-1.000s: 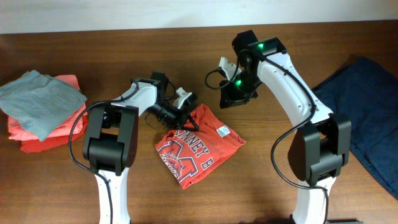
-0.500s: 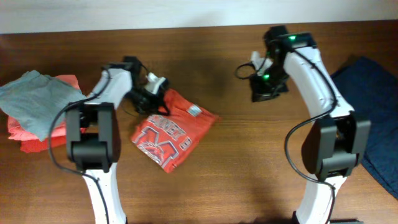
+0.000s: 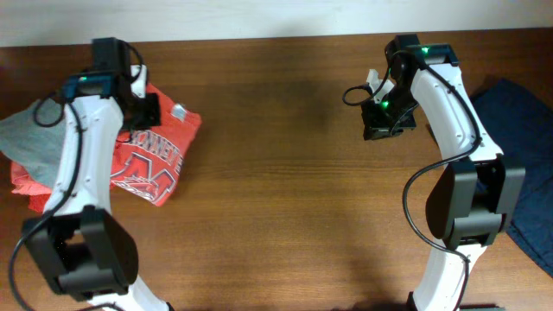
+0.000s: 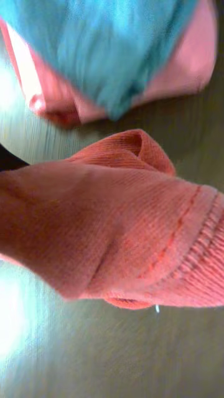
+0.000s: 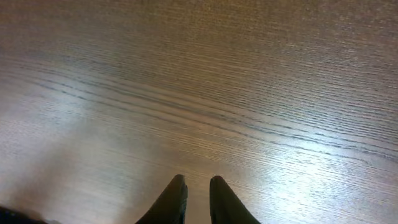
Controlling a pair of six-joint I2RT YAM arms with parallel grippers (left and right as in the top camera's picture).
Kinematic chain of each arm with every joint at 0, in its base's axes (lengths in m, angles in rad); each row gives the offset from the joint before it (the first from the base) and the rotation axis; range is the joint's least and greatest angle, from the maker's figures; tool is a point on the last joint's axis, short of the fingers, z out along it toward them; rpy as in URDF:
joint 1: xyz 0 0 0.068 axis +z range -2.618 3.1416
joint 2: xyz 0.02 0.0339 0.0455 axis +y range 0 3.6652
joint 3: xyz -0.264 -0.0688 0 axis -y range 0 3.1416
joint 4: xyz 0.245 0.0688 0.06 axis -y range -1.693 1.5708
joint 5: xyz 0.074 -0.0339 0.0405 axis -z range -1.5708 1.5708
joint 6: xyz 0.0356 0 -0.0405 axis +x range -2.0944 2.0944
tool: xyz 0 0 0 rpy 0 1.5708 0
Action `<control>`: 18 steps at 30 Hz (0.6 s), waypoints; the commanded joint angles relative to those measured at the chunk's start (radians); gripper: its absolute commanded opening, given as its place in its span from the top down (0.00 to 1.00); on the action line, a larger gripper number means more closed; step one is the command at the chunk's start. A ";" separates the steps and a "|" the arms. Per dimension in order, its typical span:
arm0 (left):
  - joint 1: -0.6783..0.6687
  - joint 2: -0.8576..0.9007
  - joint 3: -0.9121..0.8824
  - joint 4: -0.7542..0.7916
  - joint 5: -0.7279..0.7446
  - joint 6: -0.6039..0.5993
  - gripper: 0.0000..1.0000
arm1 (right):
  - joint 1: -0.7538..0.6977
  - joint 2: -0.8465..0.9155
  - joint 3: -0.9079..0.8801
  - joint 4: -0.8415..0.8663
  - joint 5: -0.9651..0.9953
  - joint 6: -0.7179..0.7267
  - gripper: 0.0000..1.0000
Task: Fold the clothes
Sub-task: 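Carry the folded shirt left with the left gripper onto the stack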
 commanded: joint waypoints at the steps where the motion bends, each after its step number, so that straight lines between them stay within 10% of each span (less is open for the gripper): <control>1: 0.055 -0.062 0.021 0.026 -0.085 -0.017 1.00 | -0.001 -0.040 0.019 -0.004 0.011 -0.010 0.81; 18: 0.463 0.003 0.021 0.321 -0.083 -0.033 1.00 | 0.000 -0.040 0.019 -0.008 0.011 -0.010 0.81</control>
